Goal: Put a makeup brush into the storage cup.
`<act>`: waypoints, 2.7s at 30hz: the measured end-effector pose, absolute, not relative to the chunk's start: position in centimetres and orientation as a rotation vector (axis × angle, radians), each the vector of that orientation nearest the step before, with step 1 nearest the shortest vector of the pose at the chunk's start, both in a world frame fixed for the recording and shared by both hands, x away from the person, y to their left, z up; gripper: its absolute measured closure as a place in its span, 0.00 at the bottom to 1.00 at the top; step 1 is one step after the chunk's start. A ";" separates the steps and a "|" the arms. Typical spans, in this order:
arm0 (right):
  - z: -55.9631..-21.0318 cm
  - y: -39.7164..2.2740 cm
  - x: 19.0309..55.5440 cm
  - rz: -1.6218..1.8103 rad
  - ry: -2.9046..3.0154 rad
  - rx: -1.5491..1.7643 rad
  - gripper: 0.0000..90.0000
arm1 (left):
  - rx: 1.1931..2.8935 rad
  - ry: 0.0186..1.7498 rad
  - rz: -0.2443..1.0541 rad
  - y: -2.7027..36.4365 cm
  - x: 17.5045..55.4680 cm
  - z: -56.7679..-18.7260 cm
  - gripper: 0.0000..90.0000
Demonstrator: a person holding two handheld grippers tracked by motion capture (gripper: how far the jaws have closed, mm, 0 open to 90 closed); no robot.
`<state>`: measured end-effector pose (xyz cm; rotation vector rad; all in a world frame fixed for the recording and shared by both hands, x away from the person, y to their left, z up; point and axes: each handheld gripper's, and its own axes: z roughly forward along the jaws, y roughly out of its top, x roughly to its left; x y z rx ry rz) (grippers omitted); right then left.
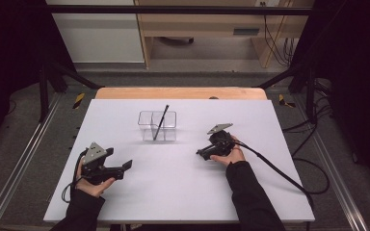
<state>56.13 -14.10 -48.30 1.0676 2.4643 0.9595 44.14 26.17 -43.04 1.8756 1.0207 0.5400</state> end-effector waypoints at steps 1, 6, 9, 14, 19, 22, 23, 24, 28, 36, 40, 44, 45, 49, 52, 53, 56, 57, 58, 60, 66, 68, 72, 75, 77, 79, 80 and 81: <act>-48.3 -14.1 56.1 0.959 2.464 1.068 0.12 | 1.875 1.021 0.540 26.2 44.1 -43.0 0.14; -48.2 -14.2 56.1 0.954 2.464 1.065 0.15 | 1.877 1.019 0.540 26.2 44.1 -43.0 0.14; -48.1 -14.1 55.9 0.953 2.465 1.065 0.19 | 1.877 1.018 0.541 26.1 44.1 -43.0 0.14; -47.9 -14.1 55.6 0.945 2.467 1.068 0.28 | 1.880 1.017 0.544 26.1 44.1 -43.0 0.14; -47.6 -14.1 55.3 0.927 2.476 1.072 0.39 | 1.879 1.017 0.544 26.1 44.1 -43.0 0.14; -47.4 -14.1 55.2 0.919 2.481 1.077 0.45 | 1.879 1.017 0.545 26.0 44.1 -43.0 0.14; -47.4 -14.2 55.2 0.914 2.480 1.076 0.47 | 1.880 1.016 0.545 26.0 44.1 -43.0 0.14; -47.3 -14.2 55.1 0.900 2.484 1.080 0.52 | 1.880 1.016 0.544 26.0 44.1 -43.0 0.14; -47.1 -14.3 55.0 0.893 2.487 1.094 0.60 | 1.880 1.016 0.543 26.0 44.1 -43.0 0.14; -46.9 -14.4 54.9 0.868 2.501 1.087 0.71 | 1.884 1.016 0.543 26.0 44.1 -43.1 0.14; -46.7 -14.5 54.8 0.846 2.506 1.084 0.76 | 1.888 1.014 0.542 25.9 44.1 -43.1 0.14; -46.5 -14.6 54.7 0.830 2.518 1.071 0.81 | 1.889 1.013 0.542 25.9 44.1 -43.1 0.14; -46.5 -14.6 54.6 0.829 2.520 1.072 0.81 | 1.889 1.013 0.542 25.9 44.1 -43.1 0.14; -46.4 -14.6 54.5 0.826 2.529 1.068 0.83 | 1.891 1.013 0.542 25.9 44.1 -43.1 0.14; -46.5 -14.6 54.5 0.825 2.530 1.065 0.81 | 1.892 1.012 0.542 25.8 44.1 -43.1 0.14; -46.6 -14.5 54.5 0.821 2.532 1.054 0.80 | 1.892 1.012 0.541 25.8 44.1 -43.1 0.14; -46.6 -14.6 54.5 0.822 2.533 1.050 0.81 | 1.893 1.012 0.540 25.8 44.1 -43.2 0.14; -46.6 -14.6 54.4 0.829 2.543 1.054 0.83 | 1.894 1.011 0.540 25.8 44.1 -43.2 0.14; -46.6 -14.6 54.4 0.829 2.543 1.054 0.83 | 1.894 1.011 0.540 25.8 44.1 -43.2 0.14; -46.5 -14.6 54.3 0.832 2.555 1.063 0.85 | 1.895 1.011 0.541 25.8 44.1 -43.2 0.14; -46.3 -14.6 54.0 0.844 2.590 1.082 0.90 | 1.900 1.009 0.541 25.7 44.1 -43.2 0.14; -46.3 -14.7 53.9 0.849 2.597 1.091 0.91 | 1.901 1.009 0.540 25.7 44.1 -43.2 0.14; -46.2 -14.6 53.6 0.857 2.607 1.092 0.92 | 1.903 1.008 0.539 25.7 44.1 -43.2 0.14; -46.3 -14.6 53.4 0.857 2.613 1.086 0.92 | 1.902 1.008 0.539 25.7 44.1 -43.2 0.14; -46.3 -14.6 53.4 0.859 2.613 1.088 0.93 | 1.902 1.008 0.539 25.7 44.1 -43.2 0.14; -46.3 -14.5 53.3 0.857 2.614 1.071 0.92 | 1.903 1.007 0.540 25.7 44.1 -43.2 0.14; -46.3 -14.5 53.2 0.853 2.611 1.068 0.92 | 1.903 1.007 0.540 25.6 44.1 -43.2 0.14; -46.4 -14.5 53.2 0.842 2.607 1.056 0.91 | 1.905 1.007 0.540 25.7 44.1 -43.2 0.14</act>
